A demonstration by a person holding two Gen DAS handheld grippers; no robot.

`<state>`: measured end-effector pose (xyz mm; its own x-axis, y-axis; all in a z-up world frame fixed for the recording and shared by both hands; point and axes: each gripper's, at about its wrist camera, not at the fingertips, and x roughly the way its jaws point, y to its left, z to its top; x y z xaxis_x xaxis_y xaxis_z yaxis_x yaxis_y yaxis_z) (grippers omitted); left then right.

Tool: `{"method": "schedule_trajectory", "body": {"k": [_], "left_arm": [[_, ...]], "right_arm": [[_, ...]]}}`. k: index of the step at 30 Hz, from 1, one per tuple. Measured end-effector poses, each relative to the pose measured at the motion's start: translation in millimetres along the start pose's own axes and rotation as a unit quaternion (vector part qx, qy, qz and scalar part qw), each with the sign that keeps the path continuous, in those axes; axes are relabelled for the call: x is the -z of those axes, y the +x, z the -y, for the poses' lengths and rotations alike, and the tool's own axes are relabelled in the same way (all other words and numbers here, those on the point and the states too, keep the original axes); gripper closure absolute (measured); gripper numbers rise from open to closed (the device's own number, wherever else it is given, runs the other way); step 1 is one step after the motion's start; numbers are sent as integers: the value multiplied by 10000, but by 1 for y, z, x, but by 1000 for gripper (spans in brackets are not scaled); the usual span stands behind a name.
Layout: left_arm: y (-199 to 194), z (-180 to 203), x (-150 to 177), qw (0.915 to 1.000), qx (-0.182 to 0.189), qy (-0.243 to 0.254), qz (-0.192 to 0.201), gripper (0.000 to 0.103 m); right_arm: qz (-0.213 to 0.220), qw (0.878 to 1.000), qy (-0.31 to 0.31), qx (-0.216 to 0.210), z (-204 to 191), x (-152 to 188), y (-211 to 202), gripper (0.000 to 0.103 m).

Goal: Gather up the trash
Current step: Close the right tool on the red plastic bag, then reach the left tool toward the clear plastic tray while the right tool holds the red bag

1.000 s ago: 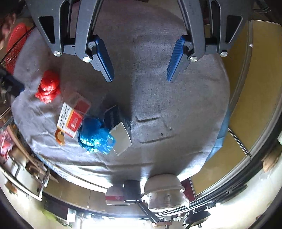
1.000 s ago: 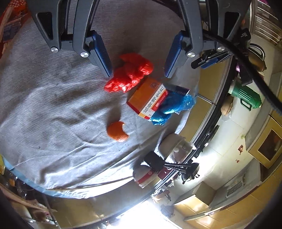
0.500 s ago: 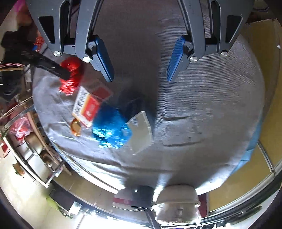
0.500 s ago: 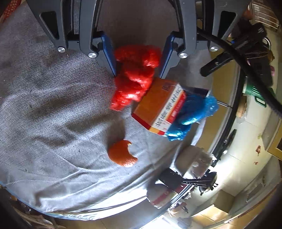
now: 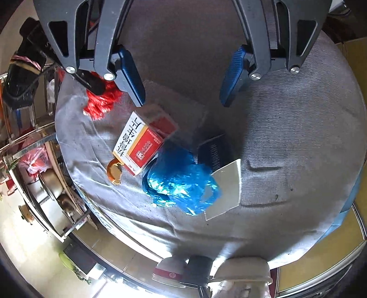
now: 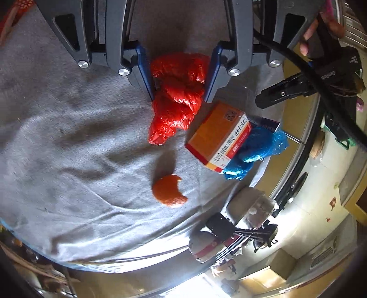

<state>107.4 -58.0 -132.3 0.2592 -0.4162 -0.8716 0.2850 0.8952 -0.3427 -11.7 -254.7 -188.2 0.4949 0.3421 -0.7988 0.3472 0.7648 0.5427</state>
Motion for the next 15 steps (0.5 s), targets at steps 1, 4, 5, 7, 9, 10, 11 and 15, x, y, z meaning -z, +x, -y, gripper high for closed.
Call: {"method": "schedule_trajectory", "body": {"k": [1,4,5,7,9,10,11,15], "left_arm": [[1,2,0,10000,-2,-5,32,34],[5,9,1,10000,-11,20,59,34],[6,11,1,10000,0,53,81,34],[6,16,4,9996,-106,189,206,31],[8,21,6,9986,-200,387,298,29],[9,24,7,9979,-253,492,338,28],[10,26,8,9971,-315,584,377,28],[13,32,14,9936,-413,933,494,24]], "right_arm": [[3,10000,29,-22,2,0,-1,57],[24,10000,28,-43,5,1,-5,57],[28,10000,23,-57,6,2,-6,57],[40,10000,35,-83,9,4,-9,57],[45,9999,68,-132,12,4,-9,57],[48,9998,90,-155,14,4,-10,57],[50,9998,103,-175,15,4,-11,57],[54,9997,74,-206,15,5,-11,57]]}}
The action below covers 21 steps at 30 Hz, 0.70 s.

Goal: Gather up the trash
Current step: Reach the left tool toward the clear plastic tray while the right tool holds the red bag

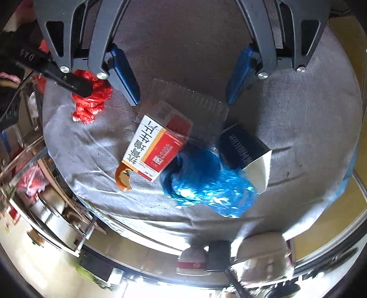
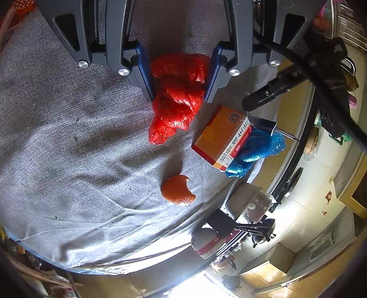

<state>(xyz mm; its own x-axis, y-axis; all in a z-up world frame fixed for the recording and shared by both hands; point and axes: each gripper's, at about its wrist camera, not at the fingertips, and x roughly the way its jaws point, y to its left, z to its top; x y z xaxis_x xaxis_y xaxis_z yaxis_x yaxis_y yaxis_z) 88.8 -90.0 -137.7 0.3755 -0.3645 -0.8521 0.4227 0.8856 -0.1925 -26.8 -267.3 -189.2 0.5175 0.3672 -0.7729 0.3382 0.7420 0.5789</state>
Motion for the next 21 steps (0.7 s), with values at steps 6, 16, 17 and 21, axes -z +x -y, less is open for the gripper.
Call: {"method": "schedule_trajectory", "body": {"k": [6,16,17,21], "left_arm": [[13,3,2,9997,-82,231,-79,24],[10,-13,1,9995,168,-33,281,26],[10,-13,1,9994,164,19,301,28],[10,-10,5,9995,185,151,213,48]], "right_arm": [[-15,10000,39,-61,2,-1,2,57],[-6,10000,-43,-32,1,-1,2,57],[-3,10000,-49,-25,0,-1,2,57],[14,10000,-40,-6,-1,0,0,57]]}}
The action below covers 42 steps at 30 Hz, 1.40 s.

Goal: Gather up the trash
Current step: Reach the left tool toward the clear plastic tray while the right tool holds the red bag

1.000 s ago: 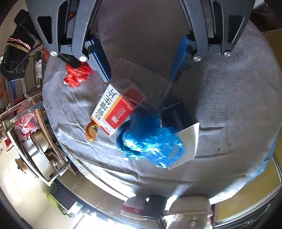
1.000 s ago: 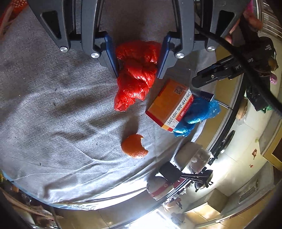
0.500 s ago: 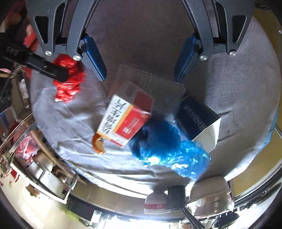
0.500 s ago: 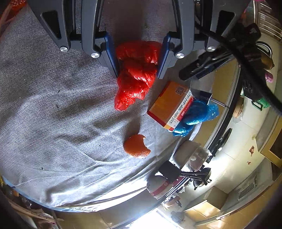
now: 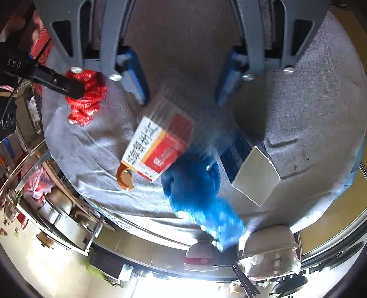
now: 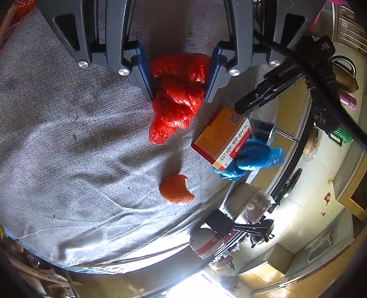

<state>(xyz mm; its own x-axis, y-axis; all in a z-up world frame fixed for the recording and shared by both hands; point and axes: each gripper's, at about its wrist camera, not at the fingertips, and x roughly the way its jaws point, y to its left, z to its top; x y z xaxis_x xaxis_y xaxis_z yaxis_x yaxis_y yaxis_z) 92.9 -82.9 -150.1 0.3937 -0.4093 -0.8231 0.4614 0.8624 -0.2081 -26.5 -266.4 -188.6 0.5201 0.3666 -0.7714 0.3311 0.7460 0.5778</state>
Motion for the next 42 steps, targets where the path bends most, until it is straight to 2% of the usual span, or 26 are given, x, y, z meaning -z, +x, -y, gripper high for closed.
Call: {"method": "schedule_trajectory", "body": {"k": [2,4,7,13,19,21,23,24,25,27,31,33,37,38,40,42], "left_arm": [[-2,-1,2,10000,8,-4,-4,49],[-4,-3,4,10000,40,-17,4,63],[-6,-10,10,9998,148,-114,-83,73],[-14,-43,20,9983,3,-568,-131,73],[-36,-70,19,9957,-227,-893,22,73],[-43,-66,17,9958,-220,-889,78,71],[-50,-56,14,9968,-195,-763,127,52],[-51,-51,13,9972,-211,-699,152,33],[-53,-45,12,9975,-233,-626,217,28],[-51,-29,6,9982,-283,-433,293,28],[-31,-15,-4,9985,-476,-255,8,28],[-27,-23,-5,9979,-464,-459,-52,28],[-19,-47,-5,9931,-210,-1149,-129,28],[-17,-53,-4,9914,-131,-1291,-162,30],[-13,-61,-2,9893,-40,-1440,-236,51],[-9,-65,2,9881,42,-1494,-351,57]], "right_arm": [[23,10000,-13,5,-1,1,-3,57],[48,10000,-37,22,-2,2,-6,57],[64,10000,-66,28,-4,4,-10,57],[39,10000,-30,41,-3,10,-13,57],[1,10000,24,20,-3,14,-13,57],[-14,10000,21,1,-4,15,-12,57],[-31,10000,16,-22,-5,16,-12,57],[-34,10000,6,-26,-6,16,-12,57],[-35,10000,0,-33,-6,16,-12,57],[-23,10000,-6,-39,-6,16,-12,57],[-36,10000,50,-51,-3,17,-12,57],[-46,10000,71,-52,0,17,-12,57],[-48,9999,94,-70,4,16,-12,57],[-54,9999,102,-78,4,16,-11,57],[-55,9999,103,-98,4,16,-10,57],[-53,9999,77,-107,3,16,-10,57]]}}
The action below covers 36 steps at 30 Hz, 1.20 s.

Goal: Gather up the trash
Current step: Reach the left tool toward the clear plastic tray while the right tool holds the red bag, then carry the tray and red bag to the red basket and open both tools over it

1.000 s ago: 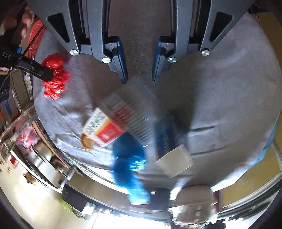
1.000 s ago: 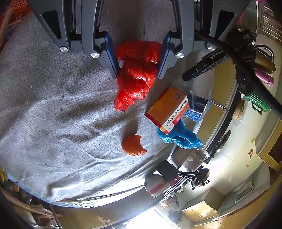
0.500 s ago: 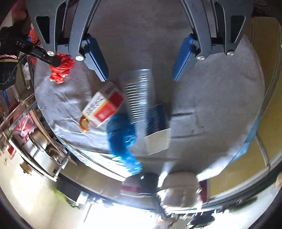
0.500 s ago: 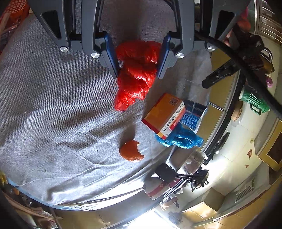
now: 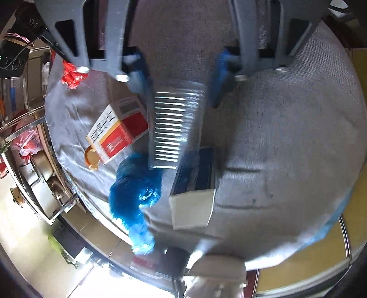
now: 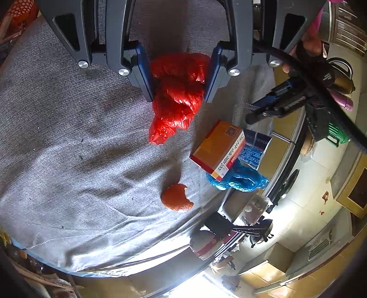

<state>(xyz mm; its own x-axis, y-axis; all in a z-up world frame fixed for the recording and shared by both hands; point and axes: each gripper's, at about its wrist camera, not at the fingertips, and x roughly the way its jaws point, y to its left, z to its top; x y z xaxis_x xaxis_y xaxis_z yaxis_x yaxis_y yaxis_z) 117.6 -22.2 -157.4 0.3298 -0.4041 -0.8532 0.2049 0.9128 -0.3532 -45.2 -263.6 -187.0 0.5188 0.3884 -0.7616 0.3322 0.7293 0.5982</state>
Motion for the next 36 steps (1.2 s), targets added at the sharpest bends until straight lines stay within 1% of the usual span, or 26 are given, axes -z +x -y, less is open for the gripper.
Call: {"method": "schedule_trajectory", "body": {"k": [6,7,9,11,21,27,32,36], "left_arm": [[-13,-2,8,9998,-19,59,190,57],[-16,-4,10,9997,-36,80,214,61],[-20,-2,14,9995,-148,161,236,64],[-24,-1,18,9991,-239,233,252,64],[-47,-4,42,9979,-303,418,381,64],[-61,7,49,9965,-350,545,533,64],[-73,24,59,9942,-347,767,669,64],[-77,39,67,9925,-297,972,674,64]], "right_arm": [[50,9999,-138,32,-9,2,-2,57],[61,9999,-159,28,-10,2,-3,57],[87,9997,-205,37,-13,2,-5,57],[108,9996,-250,28,-17,3,-7,57],[165,9989,-443,15,-32,11,-16,57],[240,9983,-527,-24,-39,15,-25,57],[290,9978,-589,-63,-42,19,-31,57],[342,9976,-586,-100,-40,21,-37,57]]}}
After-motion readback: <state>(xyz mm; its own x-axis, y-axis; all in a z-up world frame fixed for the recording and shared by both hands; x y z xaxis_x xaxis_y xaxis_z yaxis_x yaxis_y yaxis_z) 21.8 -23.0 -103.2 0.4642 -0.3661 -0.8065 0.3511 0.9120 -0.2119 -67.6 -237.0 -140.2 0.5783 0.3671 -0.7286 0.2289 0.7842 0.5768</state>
